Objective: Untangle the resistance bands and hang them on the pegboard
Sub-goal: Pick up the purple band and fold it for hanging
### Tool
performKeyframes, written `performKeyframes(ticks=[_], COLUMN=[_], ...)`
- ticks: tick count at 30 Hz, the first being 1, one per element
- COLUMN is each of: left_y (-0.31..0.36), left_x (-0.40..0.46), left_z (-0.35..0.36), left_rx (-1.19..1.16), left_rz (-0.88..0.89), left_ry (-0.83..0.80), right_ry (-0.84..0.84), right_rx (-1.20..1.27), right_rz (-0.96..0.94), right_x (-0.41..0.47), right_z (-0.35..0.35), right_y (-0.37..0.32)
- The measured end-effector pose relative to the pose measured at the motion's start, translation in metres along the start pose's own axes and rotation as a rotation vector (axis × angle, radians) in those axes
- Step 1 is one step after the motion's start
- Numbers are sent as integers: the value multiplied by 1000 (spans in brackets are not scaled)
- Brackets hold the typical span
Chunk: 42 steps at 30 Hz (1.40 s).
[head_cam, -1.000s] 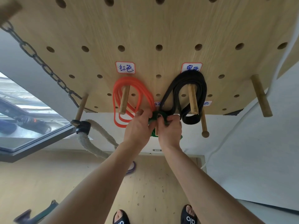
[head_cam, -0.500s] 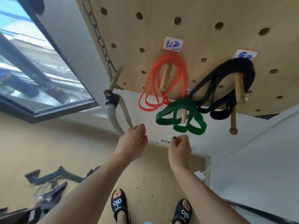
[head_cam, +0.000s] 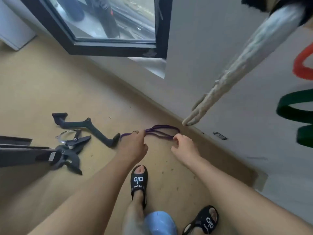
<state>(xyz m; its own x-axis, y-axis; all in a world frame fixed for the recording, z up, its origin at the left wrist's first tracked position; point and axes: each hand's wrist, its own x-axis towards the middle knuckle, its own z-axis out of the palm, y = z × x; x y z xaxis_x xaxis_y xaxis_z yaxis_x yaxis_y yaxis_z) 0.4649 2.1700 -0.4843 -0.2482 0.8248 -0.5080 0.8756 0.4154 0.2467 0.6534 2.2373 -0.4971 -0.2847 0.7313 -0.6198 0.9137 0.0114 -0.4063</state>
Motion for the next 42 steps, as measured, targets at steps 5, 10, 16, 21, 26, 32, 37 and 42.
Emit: performKeyframes(ticks=[5,10,16,21,26,32,37,42], left_y=[-81,-144,-192,-206,-193,-171,-143,-93], left_x=[91,190,295,356,389,345,252,139], left_z=[108,217,327,387,414,394,313,194], left_rx=[75,159,274,363,394,390,265,127], left_rz=[-70,-62,-15,6,30,82,176,241], left_ry=[-49,-31,32,21,21,-4,37,-16], right_ry=[-74,-76,-25,41,140,221,251,202], right_rx=[-260,-453,-623,-801,-769,-613,-498,-261], right_rz=[-104,-218,-328,-454,-543,-614,-578,-396], right_x=[122,259,403,468,482,423,317,171], right_z=[105,205,307,347,357,345,281,180], right_y=[16,40,79,105,110,117,85,45])
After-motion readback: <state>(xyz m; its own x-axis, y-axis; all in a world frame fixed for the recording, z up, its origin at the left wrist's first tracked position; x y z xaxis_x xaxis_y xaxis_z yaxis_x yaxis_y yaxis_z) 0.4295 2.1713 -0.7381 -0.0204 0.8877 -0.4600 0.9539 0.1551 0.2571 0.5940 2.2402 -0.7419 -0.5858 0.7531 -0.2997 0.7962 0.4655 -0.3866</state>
